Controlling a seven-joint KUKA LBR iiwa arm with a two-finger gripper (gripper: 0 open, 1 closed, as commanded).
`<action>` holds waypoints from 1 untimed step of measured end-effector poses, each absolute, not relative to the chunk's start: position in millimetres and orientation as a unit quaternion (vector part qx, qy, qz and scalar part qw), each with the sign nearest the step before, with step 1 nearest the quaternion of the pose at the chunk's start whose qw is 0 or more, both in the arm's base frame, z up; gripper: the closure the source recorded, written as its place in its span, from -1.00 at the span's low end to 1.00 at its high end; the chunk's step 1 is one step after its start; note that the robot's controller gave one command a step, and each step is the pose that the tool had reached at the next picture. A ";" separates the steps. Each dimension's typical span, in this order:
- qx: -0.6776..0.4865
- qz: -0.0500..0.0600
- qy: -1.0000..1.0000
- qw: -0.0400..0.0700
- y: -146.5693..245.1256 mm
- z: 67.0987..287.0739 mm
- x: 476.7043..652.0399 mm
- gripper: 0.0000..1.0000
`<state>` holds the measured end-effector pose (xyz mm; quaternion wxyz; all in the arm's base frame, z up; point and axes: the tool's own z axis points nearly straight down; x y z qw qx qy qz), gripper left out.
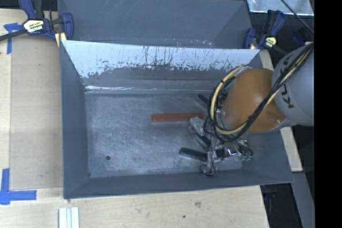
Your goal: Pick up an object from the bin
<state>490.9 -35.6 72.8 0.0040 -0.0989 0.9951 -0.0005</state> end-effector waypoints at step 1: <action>-0.099 0.000 0.995 0.003 -35.5 72.0 490.0 1.00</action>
Offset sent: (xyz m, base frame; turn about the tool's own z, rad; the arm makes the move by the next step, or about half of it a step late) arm 0.0000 0.0000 0.0000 0.0000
